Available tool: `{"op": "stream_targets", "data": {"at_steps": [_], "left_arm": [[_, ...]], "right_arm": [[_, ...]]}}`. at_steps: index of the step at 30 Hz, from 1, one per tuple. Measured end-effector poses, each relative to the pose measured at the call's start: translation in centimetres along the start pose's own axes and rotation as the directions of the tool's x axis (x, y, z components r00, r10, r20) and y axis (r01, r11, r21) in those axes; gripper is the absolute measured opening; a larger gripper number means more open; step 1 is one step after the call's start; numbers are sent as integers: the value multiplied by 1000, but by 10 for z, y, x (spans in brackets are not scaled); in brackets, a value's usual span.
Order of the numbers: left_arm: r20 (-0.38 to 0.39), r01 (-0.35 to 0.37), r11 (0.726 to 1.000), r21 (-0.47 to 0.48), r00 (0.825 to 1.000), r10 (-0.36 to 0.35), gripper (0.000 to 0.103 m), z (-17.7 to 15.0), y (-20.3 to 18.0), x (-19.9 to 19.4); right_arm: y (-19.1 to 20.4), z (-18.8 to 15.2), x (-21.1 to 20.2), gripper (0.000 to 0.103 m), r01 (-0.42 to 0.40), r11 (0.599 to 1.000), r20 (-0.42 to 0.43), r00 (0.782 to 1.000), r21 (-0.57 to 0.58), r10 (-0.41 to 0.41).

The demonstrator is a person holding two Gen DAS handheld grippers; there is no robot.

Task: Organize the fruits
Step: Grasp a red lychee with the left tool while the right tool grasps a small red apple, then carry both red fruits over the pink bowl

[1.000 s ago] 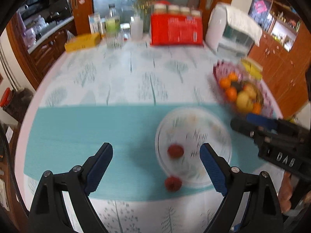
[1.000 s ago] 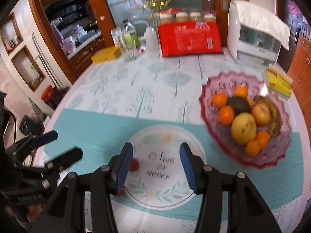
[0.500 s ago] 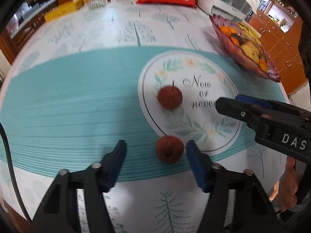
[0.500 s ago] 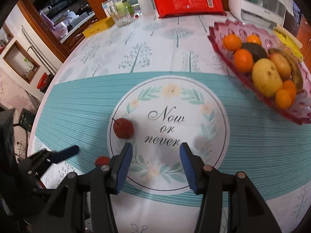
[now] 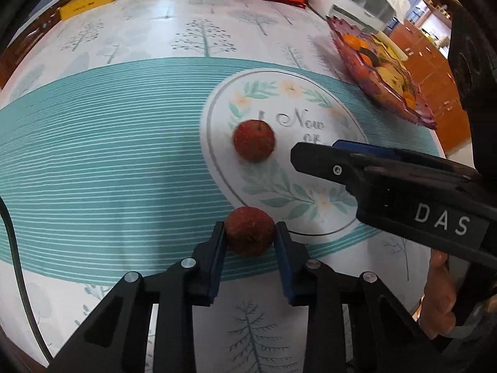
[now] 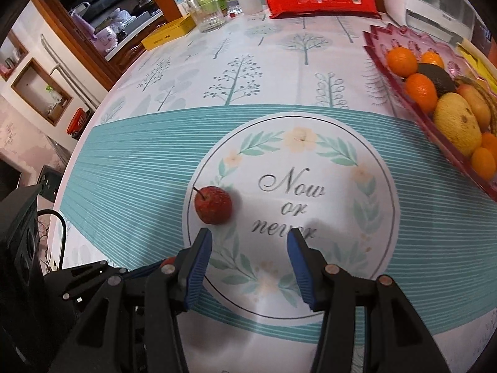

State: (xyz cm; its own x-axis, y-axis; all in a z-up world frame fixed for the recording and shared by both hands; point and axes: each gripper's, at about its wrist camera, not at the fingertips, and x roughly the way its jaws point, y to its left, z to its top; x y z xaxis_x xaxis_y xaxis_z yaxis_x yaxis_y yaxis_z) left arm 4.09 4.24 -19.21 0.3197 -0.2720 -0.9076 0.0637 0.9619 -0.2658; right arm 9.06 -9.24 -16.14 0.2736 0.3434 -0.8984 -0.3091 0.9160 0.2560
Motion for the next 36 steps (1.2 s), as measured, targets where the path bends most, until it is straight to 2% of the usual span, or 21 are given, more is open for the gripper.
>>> {"op": "stream_targets", "data": {"at_steps": [10, 17, 19, 22, 29, 36], "left_arm": [[32, -65, 987, -145, 997, 70, 29, -1, 41, -14], [45, -89, 979, -184, 994, 99, 29, -3, 53, -23], [48, -93, 977, -190, 993, 104, 29, -3, 55, -25], [54, -96, 977, -190, 993, 108, 29, -2, 56, -29], [92, -92, 985, -146, 990, 106, 29, 7, 51, -48], [152, -62, 997, -37, 986, 67, 29, 29, 21, -71]], "right_arm": [[18, 12, 22, 51, -22, 999, -22, 1000, -43, 21], [27, 17, 39, 51, -16, 998, -44, 999, -68, 13], [31, 18, 41, 47, -2, 996, -36, 999, -88, -1], [35, 19, 43, 34, 30, 993, -35, 999, -116, -35], [41, 14, 35, 33, 37, 988, -65, 997, -149, -47], [34, 7, -14, 33, 71, 987, -5, 997, -147, -72]]}}
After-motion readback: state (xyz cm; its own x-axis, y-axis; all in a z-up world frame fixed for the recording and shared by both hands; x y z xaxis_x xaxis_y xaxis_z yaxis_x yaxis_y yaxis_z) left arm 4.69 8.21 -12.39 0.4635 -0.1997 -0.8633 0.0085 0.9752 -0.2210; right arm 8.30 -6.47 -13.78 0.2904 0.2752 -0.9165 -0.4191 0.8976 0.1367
